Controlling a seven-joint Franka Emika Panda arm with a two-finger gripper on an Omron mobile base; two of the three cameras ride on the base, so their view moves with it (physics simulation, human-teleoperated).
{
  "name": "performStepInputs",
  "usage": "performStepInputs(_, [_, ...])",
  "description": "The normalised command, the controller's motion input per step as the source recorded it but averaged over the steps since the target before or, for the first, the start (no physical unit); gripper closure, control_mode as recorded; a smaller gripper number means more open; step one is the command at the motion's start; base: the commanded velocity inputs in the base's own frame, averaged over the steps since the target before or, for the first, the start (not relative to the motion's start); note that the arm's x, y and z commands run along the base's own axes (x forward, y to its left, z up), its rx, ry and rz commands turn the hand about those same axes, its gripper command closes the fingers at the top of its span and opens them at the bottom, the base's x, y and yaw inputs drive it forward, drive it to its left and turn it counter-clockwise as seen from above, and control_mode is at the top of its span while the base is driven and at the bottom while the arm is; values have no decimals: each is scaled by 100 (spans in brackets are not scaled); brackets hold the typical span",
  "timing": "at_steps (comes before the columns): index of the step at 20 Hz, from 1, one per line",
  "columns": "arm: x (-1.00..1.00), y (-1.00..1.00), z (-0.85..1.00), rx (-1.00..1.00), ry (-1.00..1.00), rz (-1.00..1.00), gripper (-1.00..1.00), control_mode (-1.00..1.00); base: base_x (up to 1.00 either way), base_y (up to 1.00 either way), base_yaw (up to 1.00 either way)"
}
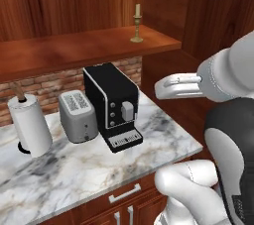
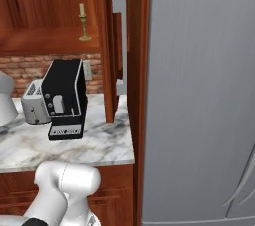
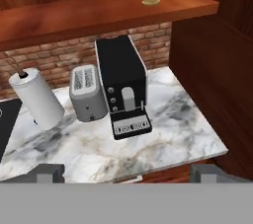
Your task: Get the candle and the beer from the cabinet and move them to the dining counter.
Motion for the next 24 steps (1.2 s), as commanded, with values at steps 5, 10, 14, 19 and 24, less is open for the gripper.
performStepInputs(5, [46, -9, 0, -5, -25, -1, -100, -100, 0, 0, 0])
performStepInputs(10, [32, -2, 0, -6, -28, 0, -100, -100, 0, 0, 0])
performStepInputs(14, [29, -4, 15, -6, -23, -1, -100, -100, 0, 0, 0])
performStepInputs(19, [19, -12, 38, -8, -16, -4, -100, -100, 0, 0, 0])
performStepInputs(24, [12, -25, 37, -5, -12, -6, -100, -100, 0, 0, 0])
